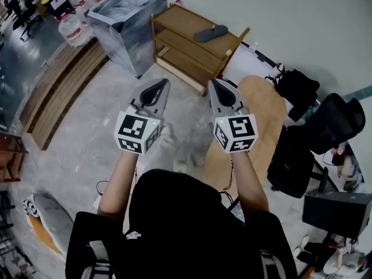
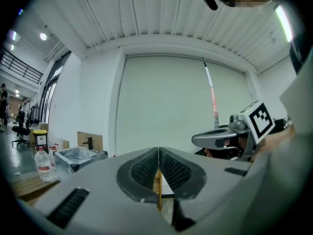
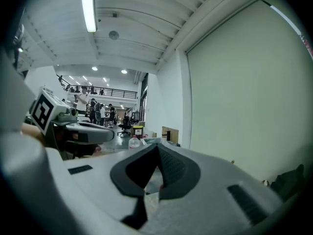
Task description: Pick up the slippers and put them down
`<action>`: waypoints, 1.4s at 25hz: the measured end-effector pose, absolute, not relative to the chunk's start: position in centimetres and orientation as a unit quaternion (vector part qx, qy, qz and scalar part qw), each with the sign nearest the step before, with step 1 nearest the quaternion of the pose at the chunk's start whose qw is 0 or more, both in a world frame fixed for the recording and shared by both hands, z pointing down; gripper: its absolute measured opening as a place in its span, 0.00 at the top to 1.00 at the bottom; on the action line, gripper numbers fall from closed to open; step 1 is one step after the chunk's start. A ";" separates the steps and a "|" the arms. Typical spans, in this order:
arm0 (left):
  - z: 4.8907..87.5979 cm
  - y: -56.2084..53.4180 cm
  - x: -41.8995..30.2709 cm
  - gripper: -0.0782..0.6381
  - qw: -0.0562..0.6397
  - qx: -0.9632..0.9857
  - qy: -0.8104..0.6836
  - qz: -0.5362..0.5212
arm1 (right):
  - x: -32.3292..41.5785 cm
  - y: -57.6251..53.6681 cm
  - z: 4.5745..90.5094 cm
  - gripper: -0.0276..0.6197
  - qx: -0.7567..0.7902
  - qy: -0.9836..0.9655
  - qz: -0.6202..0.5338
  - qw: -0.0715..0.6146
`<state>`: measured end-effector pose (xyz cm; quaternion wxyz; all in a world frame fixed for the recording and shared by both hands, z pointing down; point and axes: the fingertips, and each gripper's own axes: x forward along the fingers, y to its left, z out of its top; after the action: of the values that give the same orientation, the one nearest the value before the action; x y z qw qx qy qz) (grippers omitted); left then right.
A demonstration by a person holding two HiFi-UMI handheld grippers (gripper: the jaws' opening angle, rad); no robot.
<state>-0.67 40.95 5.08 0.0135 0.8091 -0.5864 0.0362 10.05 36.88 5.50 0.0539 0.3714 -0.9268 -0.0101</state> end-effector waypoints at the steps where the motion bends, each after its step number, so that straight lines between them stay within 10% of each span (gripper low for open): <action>1: 5.1 40.6 -0.9 0.88 0.016 0.809 -0.587 0.034 | 9.8 36.6 5.6 0.96 0.370 -0.928 -0.009 0.055; 35: 5.1 15.8 -9.4 0.88 0.048 0.831 -0.554 0.030 | 1.2 12.8 5.5 0.96 0.395 -0.916 0.013 0.069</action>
<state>-9.40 15.83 5.14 0.0477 0.8309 -0.5535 0.0303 1.16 12.76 5.50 0.0690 0.3950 -0.9160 0.0127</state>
